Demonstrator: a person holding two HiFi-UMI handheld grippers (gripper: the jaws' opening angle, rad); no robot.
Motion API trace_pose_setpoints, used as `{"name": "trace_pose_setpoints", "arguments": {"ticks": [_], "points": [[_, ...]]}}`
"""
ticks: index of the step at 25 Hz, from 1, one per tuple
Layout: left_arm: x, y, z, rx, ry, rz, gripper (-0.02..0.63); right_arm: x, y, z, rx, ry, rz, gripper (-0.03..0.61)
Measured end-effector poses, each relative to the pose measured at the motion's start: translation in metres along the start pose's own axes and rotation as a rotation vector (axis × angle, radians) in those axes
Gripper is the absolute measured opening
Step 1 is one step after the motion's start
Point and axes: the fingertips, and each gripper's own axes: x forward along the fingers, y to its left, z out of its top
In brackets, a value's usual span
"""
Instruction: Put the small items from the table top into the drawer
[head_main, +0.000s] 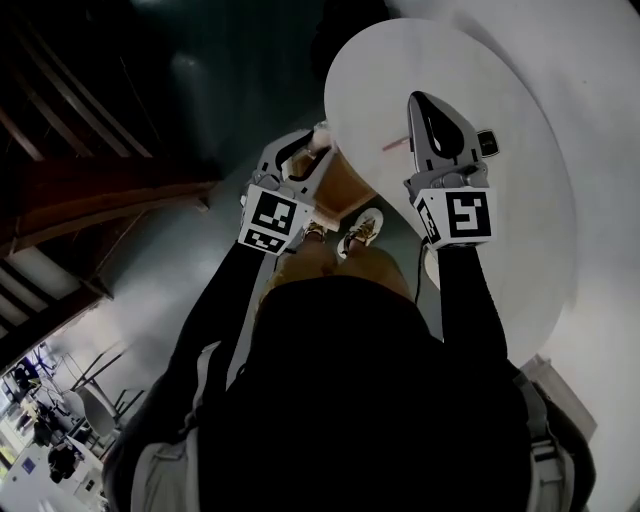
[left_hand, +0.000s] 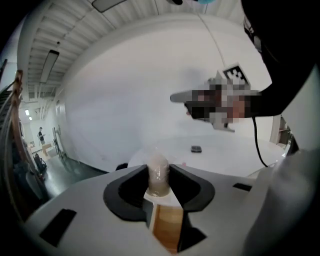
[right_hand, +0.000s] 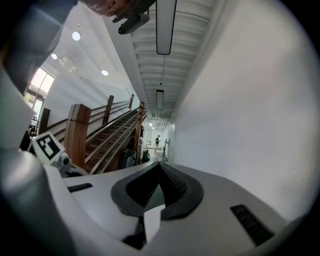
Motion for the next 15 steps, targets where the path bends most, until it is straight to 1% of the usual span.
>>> {"name": "trace_pose_setpoints", "arguments": {"ticks": [3,7,10,13,15], "points": [[0.015,-0.011,-0.066,-0.043,0.128,-0.053,0.147,-0.005,0.003,-0.003,-0.002,0.019,-0.009,0.026],[0.03,-0.02,-0.131,-0.078,0.282,-0.111,0.149,-0.009,0.005,-0.006,-0.011,0.047,-0.027,0.026],[0.04,-0.026,-0.165,-0.098,0.358,-0.141,0.152,-0.012,0.008,-0.002,-0.007,0.046,-0.046,0.026],[0.052,-0.031,-0.189,-0.115,0.429,-0.168,0.152,-0.01,0.011,0.001,0.013,0.032,-0.062,0.026],[0.058,-0.037,-0.205,-0.121,0.485,-0.193,0.153,-0.011,0.012,-0.004,0.006,0.05,-0.068,0.026]]}}
